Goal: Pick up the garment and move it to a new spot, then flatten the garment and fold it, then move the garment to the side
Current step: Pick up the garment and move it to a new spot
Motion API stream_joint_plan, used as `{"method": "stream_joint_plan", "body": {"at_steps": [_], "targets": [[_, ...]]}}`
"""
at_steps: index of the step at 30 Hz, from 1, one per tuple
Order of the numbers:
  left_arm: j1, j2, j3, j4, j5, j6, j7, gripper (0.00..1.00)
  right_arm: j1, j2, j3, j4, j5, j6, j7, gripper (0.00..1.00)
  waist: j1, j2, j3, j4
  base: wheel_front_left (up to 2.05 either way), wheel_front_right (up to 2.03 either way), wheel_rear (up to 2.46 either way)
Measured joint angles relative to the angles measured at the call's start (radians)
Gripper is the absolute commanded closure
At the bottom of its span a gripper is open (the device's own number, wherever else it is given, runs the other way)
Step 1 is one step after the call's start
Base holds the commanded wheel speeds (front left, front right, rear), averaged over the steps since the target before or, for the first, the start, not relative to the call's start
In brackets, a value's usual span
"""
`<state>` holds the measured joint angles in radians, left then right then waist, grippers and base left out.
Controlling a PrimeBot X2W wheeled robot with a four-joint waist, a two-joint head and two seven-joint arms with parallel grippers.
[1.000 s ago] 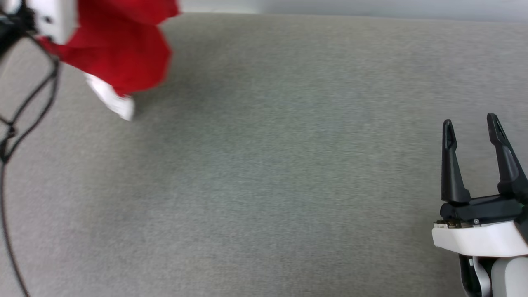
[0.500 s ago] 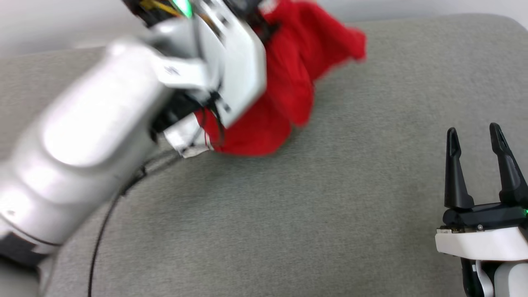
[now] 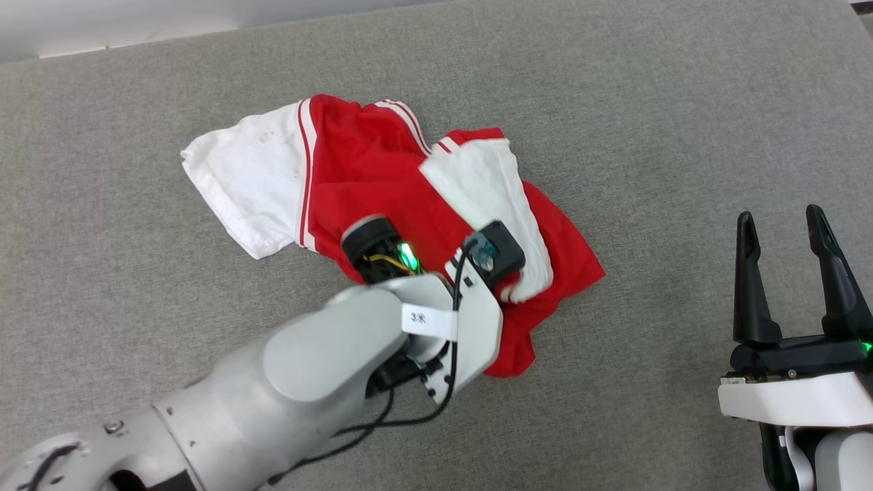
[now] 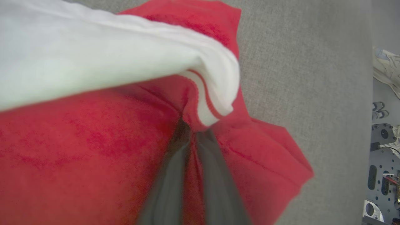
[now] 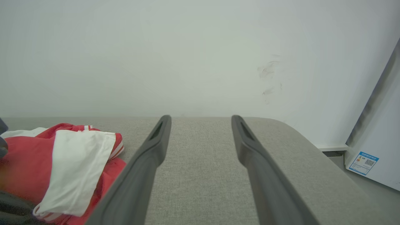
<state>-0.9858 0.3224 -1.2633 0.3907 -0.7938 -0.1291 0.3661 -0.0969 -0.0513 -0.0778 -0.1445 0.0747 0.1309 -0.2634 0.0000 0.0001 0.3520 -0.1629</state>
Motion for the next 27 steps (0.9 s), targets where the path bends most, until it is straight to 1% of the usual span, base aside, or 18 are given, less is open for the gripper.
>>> {"method": "stream_joint_plan", "body": {"at_steps": [4,7,8,9,12,15,17,20,23,27], "targets": [[0.022,-0.025,-0.011,0.02,-0.003,0.0,-0.011,1.0,-0.001,0.0,-0.004,0.009,-0.001,0.0,0.0,0.0,0.0,0.0,-0.002,0.007,0.0,0.0,0.0],[0.025,-0.043,-0.015,0.035,-0.006,0.0,-0.051,1.0,-0.001,0.0,-0.006,0.015,-0.004,0.0,0.0,0.0,0.0,0.0,-0.013,0.015,0.0,0.0,0.0],[0.024,-0.05,-0.016,0.042,-0.004,0.0,-0.079,0.79,-0.001,0.0,-0.007,0.016,-0.004,0.0,0.0,0.0,0.0,0.0,-0.019,0.019,0.0,0.0,0.0],[0.023,-0.056,-0.012,0.053,-0.003,0.0,-0.11,0.0,0.001,0.0,-0.007,0.016,-0.006,0.0,0.0,0.0,0.0,0.0,-0.026,0.022,0.0,0.0,0.0],[0.011,-0.069,0.018,0.082,0.004,0.002,-0.205,0.0,0.015,0.0,-0.01,0.02,-0.013,0.0,0.0,0.0,0.0,0.0,-0.053,0.034,0.0,0.0,0.0],[0.004,-0.078,0.051,0.088,0.02,0.028,-0.303,0.0,0.033,0.0,-0.017,0.024,-0.018,0.0,0.0,0.0,0.0,0.0,-0.085,0.048,0.0,0.0,0.0],[0.004,-0.073,0.07,0.082,0.04,0.058,-0.363,0.0,0.048,0.0,-0.023,0.026,-0.023,0.0,0.0,0.0,0.0,0.0,-0.108,0.059,0.0,0.0,0.0],[0.011,-0.046,0.103,0.057,0.065,0.115,-0.449,0.0,0.064,0.0,-0.025,0.026,-0.031,0.0,0.0,0.0,0.0,0.0,-0.142,0.077,0.0,0.0,0.0],[0.041,-0.005,0.143,0.027,0.077,0.184,-0.527,0.0,0.083,0.0,-0.025,0.027,-0.036,0.0,0.0,0.0,0.0,0.0,-0.175,0.096,0.0,0.0,0.0],[0.097,0.059,0.208,-0.03,0.098,0.296,-0.602,0.0,0.105,0.0,-0.028,0.028,-0.041,0.0,0.0,0.0,0.0,0.0,-0.212,0.122,0.0,0.0,0.0]]}}
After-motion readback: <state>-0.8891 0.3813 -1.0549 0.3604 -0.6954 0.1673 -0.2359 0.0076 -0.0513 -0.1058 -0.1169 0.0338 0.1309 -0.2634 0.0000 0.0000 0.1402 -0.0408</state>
